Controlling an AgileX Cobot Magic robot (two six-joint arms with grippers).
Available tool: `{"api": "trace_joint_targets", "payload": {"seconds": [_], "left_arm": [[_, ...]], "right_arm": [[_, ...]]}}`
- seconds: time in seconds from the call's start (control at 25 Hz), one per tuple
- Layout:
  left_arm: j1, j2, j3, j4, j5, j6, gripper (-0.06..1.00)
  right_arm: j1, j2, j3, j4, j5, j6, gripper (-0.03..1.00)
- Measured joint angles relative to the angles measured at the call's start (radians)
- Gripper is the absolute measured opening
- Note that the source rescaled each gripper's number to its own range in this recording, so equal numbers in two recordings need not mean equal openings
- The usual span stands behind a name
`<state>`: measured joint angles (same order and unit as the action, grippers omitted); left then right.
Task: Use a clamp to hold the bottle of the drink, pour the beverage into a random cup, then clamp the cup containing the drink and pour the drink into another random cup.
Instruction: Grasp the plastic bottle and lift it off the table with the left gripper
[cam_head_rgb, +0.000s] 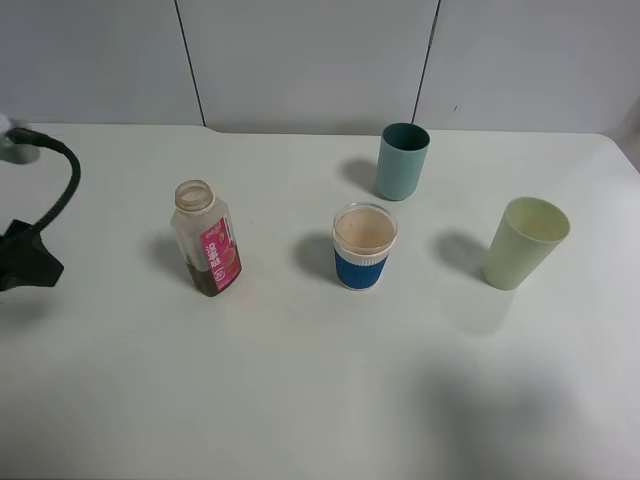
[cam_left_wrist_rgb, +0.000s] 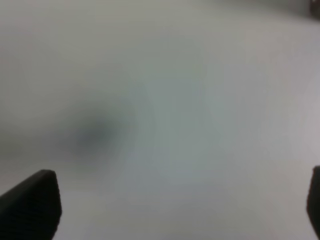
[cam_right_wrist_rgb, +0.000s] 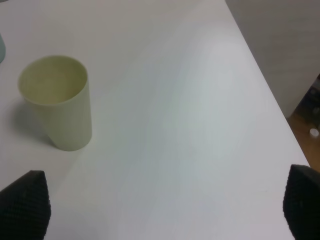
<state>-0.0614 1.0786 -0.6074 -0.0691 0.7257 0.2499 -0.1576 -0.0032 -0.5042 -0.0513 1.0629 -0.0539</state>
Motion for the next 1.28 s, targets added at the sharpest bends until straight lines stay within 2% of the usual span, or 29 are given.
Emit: {"api": "trace_joint_targets", "payload": {"seconds": [0.12,0.44,0.72,0.88,1.0,1.28], "left_arm": [[-0.031,0.023,0.067,-0.031,-0.102,0.000,1.00],[-0.240,0.026,0.224,-0.122,-0.467,-0.013,1.00],[-0.350,0.038,0.349,-0.134,-0.793,-0.048,1.00],[-0.394,0.101,0.386,-0.134,-0.933,-0.066,1.00],[-0.412,0.179,0.408,-0.106,-1.032,-0.087,1.00],[-0.413,0.382,0.417,0.032,-1.313,-0.205,1.00]], "right_arm": [[0.000,0.000,0.000,0.000,0.000,0.000,0.83],[0.000,0.000,0.000,0.000,0.000,0.000,0.83],[0.000,0.000,0.000,0.000,0.000,0.000,0.83],[0.000,0.000,0.000,0.000,0.000,0.000,0.83],[0.000,0.000,0.000,0.000,0.000,0.000,0.83],[0.000,0.000,0.000,0.000,0.000,0.000,0.83]]}}
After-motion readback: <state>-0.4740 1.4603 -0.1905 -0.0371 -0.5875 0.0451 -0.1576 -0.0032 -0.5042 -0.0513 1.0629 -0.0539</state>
